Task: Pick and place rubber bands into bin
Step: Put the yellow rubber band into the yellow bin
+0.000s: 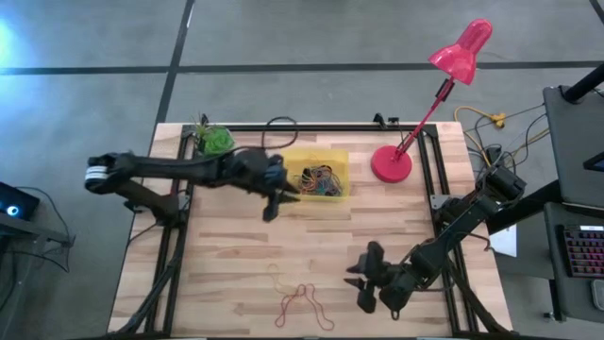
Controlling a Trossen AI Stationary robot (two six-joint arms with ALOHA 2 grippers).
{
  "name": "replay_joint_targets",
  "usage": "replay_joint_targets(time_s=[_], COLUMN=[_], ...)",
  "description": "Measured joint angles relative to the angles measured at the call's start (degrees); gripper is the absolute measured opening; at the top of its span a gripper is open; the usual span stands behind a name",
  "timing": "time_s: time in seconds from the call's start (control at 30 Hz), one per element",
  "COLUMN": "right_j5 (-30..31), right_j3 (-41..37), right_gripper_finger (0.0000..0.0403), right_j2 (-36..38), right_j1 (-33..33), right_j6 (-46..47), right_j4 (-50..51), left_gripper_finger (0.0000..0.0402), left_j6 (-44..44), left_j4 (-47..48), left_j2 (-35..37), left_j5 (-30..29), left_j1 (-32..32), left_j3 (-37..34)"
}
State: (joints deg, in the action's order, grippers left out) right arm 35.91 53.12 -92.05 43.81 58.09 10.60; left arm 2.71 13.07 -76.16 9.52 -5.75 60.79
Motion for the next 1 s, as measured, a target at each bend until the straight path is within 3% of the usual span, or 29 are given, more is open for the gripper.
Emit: replay_joint_targets(time_s=[0.33, 0.63, 0.83, 1.0], right_j5=[-1.9, -2.2, -8.7, -13.7], right_j3=[0.0, 0.6, 8.3, 19.2], right_gripper_finger=[0.0123, 0.0123, 0.0123, 0.0123], right_j2=[0.0, -4.4, -13.3, -22.7], right_j1=[0.0, -1.3, -3.9, -6.1], right_j6=[-6.0, -9.9, -14.3, -18.9], right_j4=[-3.2, -19.8, -22.9, -22.9], left_gripper_finger=[0.0082, 0.0082, 0.0082, 0.0082], left_j6=[12.7, 20.4, 24.0, 25.9], left_j4=[-0.9, -4.6, -5.2, -5.8], left_j2=[11.1, 13.0, 12.6, 12.5], left_j5=[-15.9, -23.6, -26.6, -29.7], left_j1=[18.3, 33.1, 39.7, 43.4], left_j3=[-8.2, -15.0, -17.5, -19.0])
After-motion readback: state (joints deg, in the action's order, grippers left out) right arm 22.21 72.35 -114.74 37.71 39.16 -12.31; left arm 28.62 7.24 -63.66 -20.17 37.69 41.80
